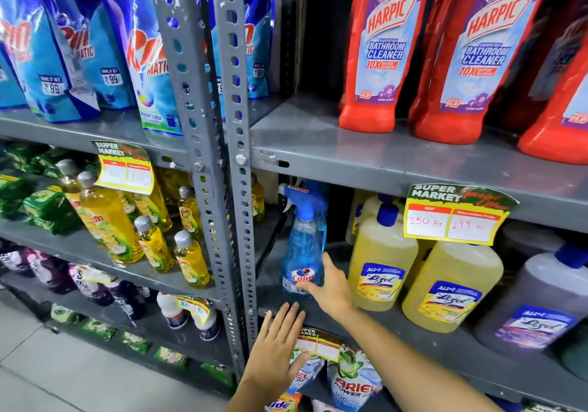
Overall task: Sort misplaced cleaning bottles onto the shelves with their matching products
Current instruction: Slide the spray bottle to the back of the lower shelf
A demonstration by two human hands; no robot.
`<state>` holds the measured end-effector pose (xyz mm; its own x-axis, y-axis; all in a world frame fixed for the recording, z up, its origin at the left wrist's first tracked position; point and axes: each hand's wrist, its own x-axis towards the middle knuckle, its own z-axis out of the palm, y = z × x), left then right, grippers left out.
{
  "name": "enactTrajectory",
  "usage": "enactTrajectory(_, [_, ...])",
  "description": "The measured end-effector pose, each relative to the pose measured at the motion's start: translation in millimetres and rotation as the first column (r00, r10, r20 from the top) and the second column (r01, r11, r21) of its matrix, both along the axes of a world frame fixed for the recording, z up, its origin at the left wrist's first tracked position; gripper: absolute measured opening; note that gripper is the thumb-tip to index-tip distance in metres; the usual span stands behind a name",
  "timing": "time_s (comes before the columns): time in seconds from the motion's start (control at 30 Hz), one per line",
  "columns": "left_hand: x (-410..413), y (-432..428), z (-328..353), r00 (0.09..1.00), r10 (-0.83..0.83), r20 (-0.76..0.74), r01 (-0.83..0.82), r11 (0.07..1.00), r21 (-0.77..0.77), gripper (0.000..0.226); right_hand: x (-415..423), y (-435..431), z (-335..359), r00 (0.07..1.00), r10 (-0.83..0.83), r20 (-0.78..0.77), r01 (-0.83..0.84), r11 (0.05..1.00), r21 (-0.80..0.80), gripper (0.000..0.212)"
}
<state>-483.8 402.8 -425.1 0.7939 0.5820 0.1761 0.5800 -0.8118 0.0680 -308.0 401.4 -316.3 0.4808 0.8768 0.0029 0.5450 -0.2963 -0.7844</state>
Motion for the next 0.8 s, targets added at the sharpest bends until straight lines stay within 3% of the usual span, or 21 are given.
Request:
enactTrajectory(0.33, [-1, 2, 3, 0.999, -0.001, -0.039, 0.001, 1.000, -0.005, 0.071, -13, -3, -6, 0.995, -0.093, 0.043, 0.091, 0.994, 0.066, 0.067])
enactTrajectory(0.8, [-3, 1, 6, 0.998, -0.011, -0.055, 0.011, 1.000, -0.009, 0.070, -15, -2, -3, 0.996, -0.090, 0.029, 0.088, 0.995, 0.052, 0.068])
